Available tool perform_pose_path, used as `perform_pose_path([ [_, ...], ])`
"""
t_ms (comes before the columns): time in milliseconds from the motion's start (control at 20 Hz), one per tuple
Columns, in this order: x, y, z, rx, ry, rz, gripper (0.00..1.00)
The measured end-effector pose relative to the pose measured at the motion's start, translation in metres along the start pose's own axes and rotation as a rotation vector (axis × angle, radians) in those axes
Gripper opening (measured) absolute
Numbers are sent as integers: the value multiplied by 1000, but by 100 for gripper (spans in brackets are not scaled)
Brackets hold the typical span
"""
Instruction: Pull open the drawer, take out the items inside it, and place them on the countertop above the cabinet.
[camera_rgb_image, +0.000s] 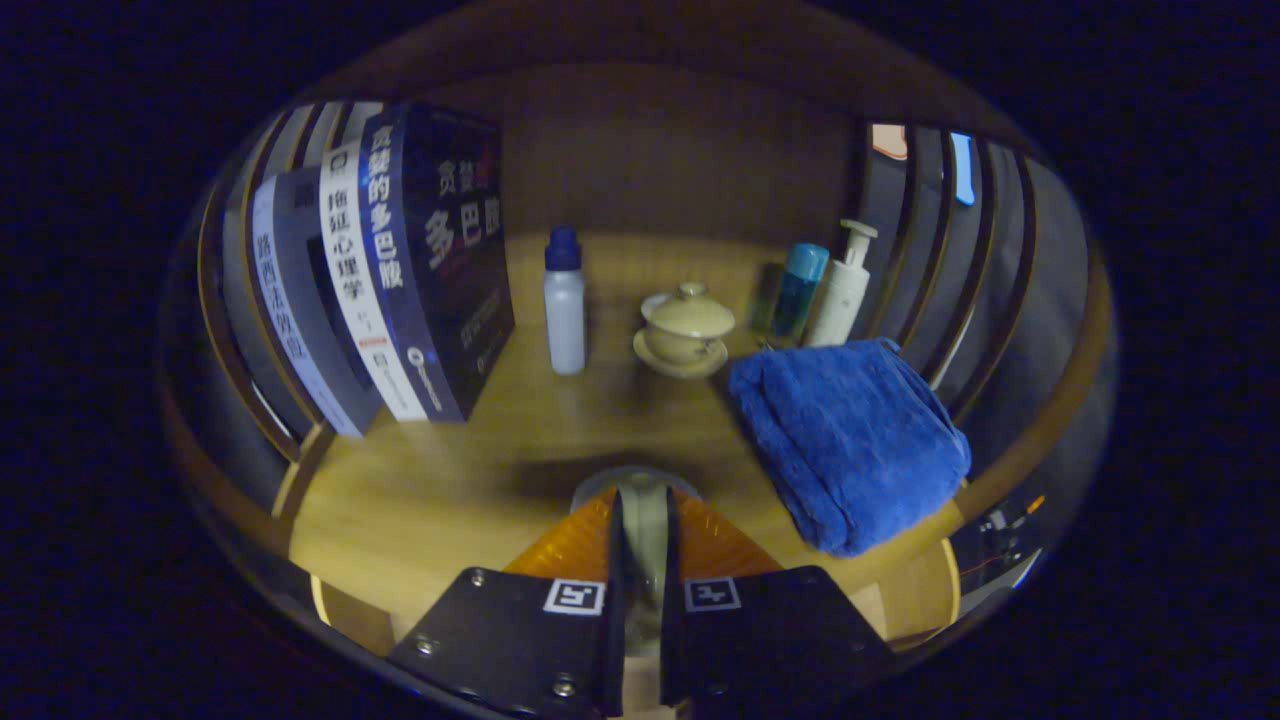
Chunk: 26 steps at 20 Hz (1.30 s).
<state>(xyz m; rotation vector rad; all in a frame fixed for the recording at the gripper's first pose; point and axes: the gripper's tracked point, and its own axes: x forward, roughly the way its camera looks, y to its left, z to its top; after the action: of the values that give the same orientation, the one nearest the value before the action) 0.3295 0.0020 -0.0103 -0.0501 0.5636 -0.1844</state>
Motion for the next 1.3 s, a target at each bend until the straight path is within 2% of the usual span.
perform_pose_path([
  [350,22,7,15,-49,-104,71,15],
  [600,24,8,16,-24,-108,59,15],
  [800,18,4,20,3,-189,17,15],
  [950,16,12,10,-4,-196,45,26],
  [1050,11,29,9,-30,-226,92,52],
  [1200,1,38,11,-42,-228,116,91],
  [1300,-14,45,26,-13,-276,144,95],
])
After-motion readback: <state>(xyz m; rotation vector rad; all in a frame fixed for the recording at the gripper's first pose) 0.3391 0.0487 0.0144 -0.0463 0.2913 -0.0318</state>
